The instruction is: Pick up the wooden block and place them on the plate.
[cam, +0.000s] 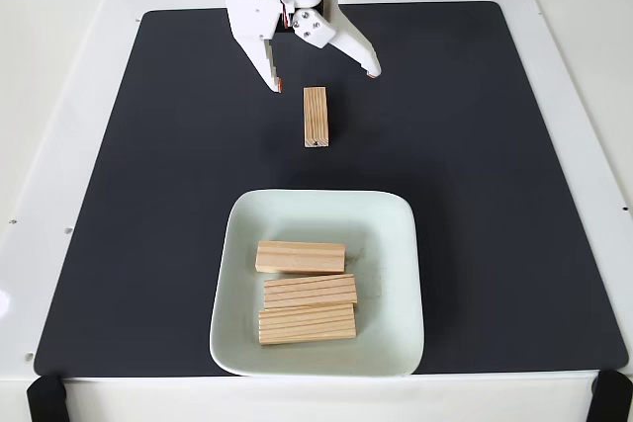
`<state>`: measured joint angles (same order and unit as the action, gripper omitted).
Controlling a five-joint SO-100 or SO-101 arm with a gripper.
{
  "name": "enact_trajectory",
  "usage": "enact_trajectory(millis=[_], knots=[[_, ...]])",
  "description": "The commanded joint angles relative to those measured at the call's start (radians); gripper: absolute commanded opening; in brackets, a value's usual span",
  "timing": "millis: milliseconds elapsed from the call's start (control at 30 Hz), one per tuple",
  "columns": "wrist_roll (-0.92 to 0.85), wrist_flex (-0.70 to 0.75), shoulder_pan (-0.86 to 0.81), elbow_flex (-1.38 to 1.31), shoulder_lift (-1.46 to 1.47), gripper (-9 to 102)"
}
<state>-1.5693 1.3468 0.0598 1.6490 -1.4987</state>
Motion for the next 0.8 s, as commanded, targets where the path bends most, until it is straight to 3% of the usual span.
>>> enact_trajectory(millis=[0, 767], knots=[[-0.011, -0.005, 0.0, -0.067, 0.025, 52], [-0.011, 0.005, 0.063, -0.089, 0.124, 52]])
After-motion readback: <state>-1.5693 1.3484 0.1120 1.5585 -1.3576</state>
